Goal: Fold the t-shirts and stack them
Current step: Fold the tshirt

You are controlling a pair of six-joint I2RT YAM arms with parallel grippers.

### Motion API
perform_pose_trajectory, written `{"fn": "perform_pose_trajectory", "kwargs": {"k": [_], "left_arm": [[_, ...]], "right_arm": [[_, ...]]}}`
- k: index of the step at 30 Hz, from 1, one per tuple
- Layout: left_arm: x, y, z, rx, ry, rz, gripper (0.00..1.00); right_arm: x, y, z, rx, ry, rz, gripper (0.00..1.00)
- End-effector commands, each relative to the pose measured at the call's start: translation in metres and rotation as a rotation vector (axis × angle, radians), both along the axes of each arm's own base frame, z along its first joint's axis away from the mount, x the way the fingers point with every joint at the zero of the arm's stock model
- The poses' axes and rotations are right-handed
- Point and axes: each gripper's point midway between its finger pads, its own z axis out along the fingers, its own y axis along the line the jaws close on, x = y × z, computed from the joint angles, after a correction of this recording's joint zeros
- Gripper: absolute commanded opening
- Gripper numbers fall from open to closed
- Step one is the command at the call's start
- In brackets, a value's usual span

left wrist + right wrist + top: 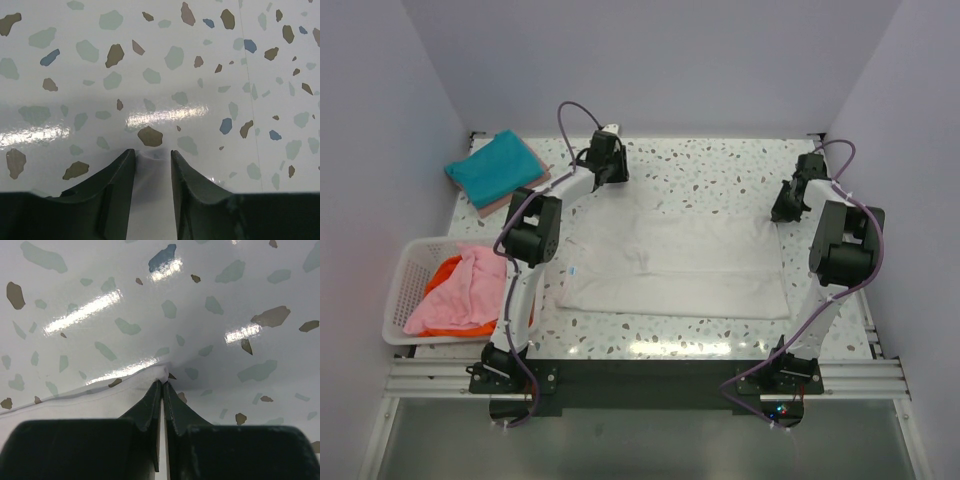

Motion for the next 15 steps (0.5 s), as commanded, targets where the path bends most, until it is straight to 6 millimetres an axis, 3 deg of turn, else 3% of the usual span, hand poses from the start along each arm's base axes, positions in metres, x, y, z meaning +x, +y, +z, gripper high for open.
{"fn": "perform_pose_trajectory", "kwargs": {"k": [1,6,13,15], "left_arm": [[0.001,0.000,-0.002,0.026,-0.009,-0.003,0.37],[-0.001,0.003,-0.008,0.036,0.010,0.010,0.22],[-0.001,0.003,-0.014,0.046,0.019,0.000,0.10],[0.000,0.003,-0.011,0.048,0.011,0.001,0.00]], "right_arm": [[-0.018,0.010,-0.026,0.036,0.084,0.009,0.04],[-0.018,0.010,-0.026,0.035,0.087,0.010,0.00],[-0.014,0.007,-0.019,0.023,0.077,0.005,0.00],[-0.014,0.007,-0.016,0.025,0.077,0.001,0.00]]}}
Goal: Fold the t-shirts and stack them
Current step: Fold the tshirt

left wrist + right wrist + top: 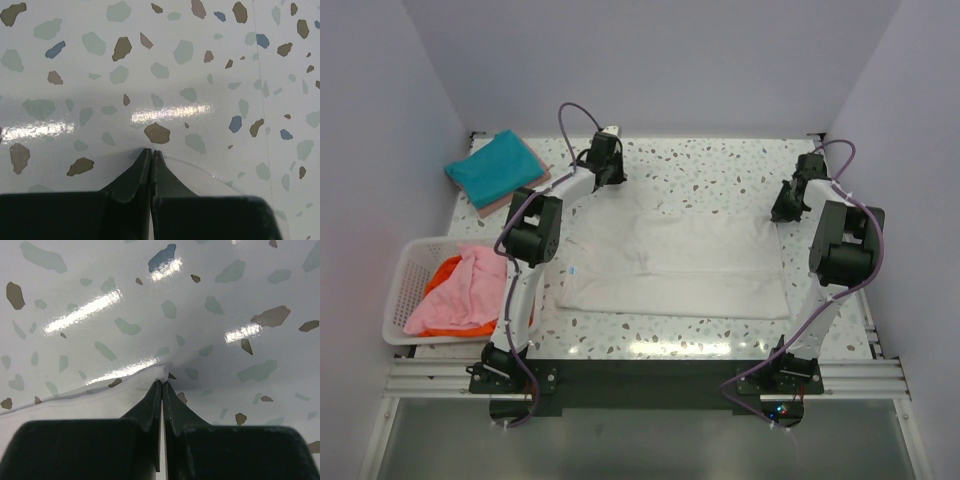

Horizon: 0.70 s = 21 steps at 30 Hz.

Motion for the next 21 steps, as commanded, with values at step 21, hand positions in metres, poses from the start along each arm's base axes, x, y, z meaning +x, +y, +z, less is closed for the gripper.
{"fn": "perform_pose_trajectory", "kwargs": {"k": [21], "left_arm": [[0.075,0.000,0.102,-0.158,-0.306,-0.044,0.00]], "right_arm": [[0.042,-0.007,0.020,-0.001,-0.001,-0.027,0.00]]}}
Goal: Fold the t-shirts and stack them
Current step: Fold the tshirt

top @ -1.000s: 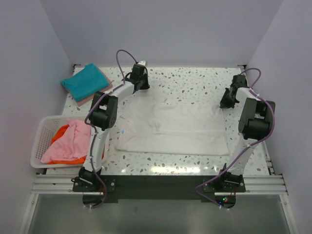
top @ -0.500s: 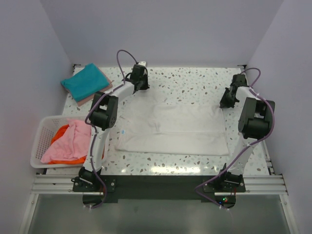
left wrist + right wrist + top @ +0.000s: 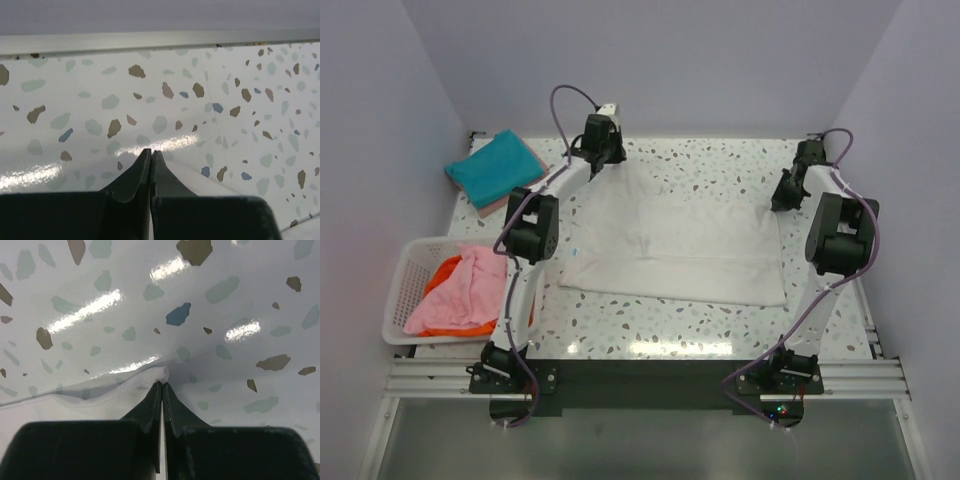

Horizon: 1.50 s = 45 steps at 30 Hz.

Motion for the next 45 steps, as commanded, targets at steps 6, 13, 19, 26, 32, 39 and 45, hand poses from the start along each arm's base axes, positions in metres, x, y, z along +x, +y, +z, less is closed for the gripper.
{"fn": "perform_pose_trajectory", "kwargs": {"k": [6,13,19,26,32,39,45], "left_arm": [[0.038,-0.003,0.089,-0.168,-0.245,-0.071,0.00],[-0.004,-0.005,0.111,-0.144,-0.251,-0.183,0.00],[-0.051,0.012,0.117,-0.083,-0.244,-0.200,0.00],[-0.098,0.024,0.111,-0.068,-0.198,-0.207,0.00],[-0.134,0.031,0.088,-0.053,-0.126,-0.211,0.00],[-0.167,0.043,0.082,-0.036,-0.104,-0.187,0.00],[-0.188,0.055,0.088,-0.022,-0.107,-0.140,0.00]], "right_arm": [[0.032,-0.008,0.025,-0.024,-0.063,-0.028,0.00],[0.038,-0.005,0.047,-0.022,-0.123,-0.020,0.00],[0.022,-0.001,0.060,-0.029,-0.148,0.012,0.00],[0.001,0.005,0.060,-0.031,-0.145,0.044,0.00],[-0.019,0.005,0.054,-0.043,-0.115,0.045,0.00],[-0.043,0.003,0.050,-0.068,-0.094,0.035,0.00],[-0.061,0.006,0.047,-0.073,-0.085,0.026,0.00]]}}
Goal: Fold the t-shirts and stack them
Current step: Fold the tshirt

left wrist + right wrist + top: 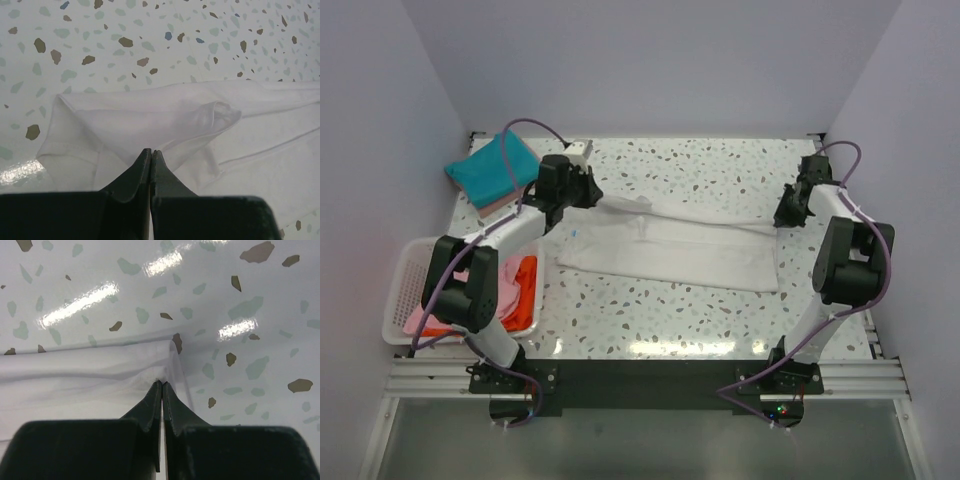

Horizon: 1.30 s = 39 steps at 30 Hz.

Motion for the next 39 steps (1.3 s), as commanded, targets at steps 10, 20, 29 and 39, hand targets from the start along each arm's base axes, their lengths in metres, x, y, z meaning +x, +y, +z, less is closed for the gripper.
{"fn": "perform_pose_trajectory", "kwargs": {"k": [10,20,29,39], "left_arm": [[-0.036,0.021,0.025,0.009,-0.071,0.066,0.00],[-0.061,0.029,0.009,0.018,-0.017,0.088,0.00],[-0.106,0.031,0.009,-0.036,0.077,0.112,0.23],[-0.102,0.027,0.018,-0.050,0.069,0.113,0.48]], "right_arm": [[-0.018,-0.005,0.022,-0.063,-0.073,-0.020,0.00],[-0.041,-0.003,0.017,-0.065,-0.057,-0.054,0.02],[-0.074,-0.003,0.044,-0.099,-0.115,-0.110,0.35],[-0.031,0.007,0.067,-0.055,-0.228,-0.044,0.45]]}}
